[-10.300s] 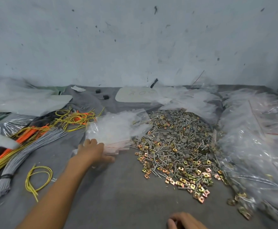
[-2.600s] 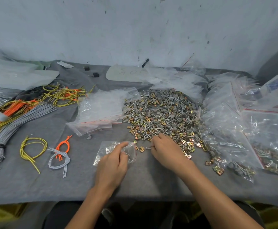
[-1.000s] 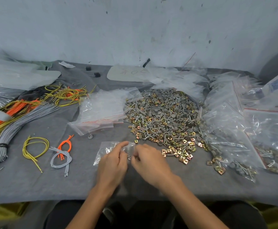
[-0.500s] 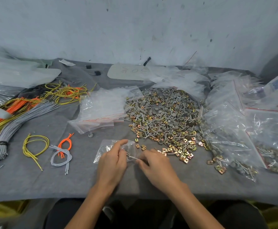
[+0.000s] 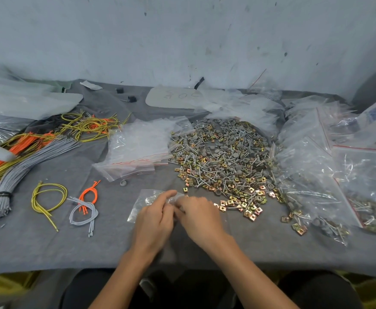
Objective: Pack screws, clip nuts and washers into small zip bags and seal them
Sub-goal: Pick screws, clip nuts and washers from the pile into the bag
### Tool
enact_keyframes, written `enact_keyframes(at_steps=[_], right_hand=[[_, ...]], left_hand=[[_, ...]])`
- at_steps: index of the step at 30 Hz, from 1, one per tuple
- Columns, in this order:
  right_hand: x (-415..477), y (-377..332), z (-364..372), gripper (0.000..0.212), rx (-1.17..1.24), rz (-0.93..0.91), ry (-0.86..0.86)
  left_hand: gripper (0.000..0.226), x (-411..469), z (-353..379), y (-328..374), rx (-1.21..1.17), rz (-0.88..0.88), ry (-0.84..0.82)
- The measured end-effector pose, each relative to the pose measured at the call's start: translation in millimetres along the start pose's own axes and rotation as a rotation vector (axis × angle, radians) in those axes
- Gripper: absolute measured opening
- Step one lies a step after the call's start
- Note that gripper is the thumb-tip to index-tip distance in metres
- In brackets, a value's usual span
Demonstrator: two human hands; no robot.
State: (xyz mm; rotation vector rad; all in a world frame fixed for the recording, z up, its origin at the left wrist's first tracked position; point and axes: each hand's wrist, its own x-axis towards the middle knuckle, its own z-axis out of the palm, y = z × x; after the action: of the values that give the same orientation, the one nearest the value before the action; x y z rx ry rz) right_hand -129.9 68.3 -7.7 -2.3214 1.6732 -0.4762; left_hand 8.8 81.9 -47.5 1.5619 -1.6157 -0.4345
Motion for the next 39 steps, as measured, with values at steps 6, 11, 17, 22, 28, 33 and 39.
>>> enact_keyframes(at_steps=[6, 11, 17, 22, 28, 33, 39], right_hand=[[-5.4, 12.4, -12.6, 0.026, 0.089, -0.092, -0.089], [10.3, 35.9, -29.5, 0.009, 0.11, 0.061, 0.084], [38.9, 63.3, -36.6, 0.013, -0.149, 0.202, 0.061], [37.4, 73.8, -28.5, 0.014, -0.179, 0.194, 0.086], [35.6, 76.6, -26.2, 0.016, -0.148, 0.166, 0.108], [41.7, 73.8, -26.8, 0.016, -0.203, 0.146, 0.078], [39.6, 77.1, -21.5, 0.016, -0.154, 0.009, 0.103]], left_hand=[[0.046, -0.1, 1.3, -0.4, 0.01, -0.028, 0.038], [0.044, -1.1, -0.7, 0.3, -0.004, -0.035, 0.053], [0.043, -0.4, -0.4, 2.7, -0.017, -0.028, 0.063], [0.043, -0.7, -0.6, 2.7, -0.014, -0.021, 0.059], [0.046, -1.2, -0.9, 4.2, -0.014, -0.033, 0.066], [0.045, -0.7, -1.6, 7.1, -0.01, -0.032, 0.067], [0.044, -1.2, -2.0, 7.7, -0.008, -0.035, 0.063]])
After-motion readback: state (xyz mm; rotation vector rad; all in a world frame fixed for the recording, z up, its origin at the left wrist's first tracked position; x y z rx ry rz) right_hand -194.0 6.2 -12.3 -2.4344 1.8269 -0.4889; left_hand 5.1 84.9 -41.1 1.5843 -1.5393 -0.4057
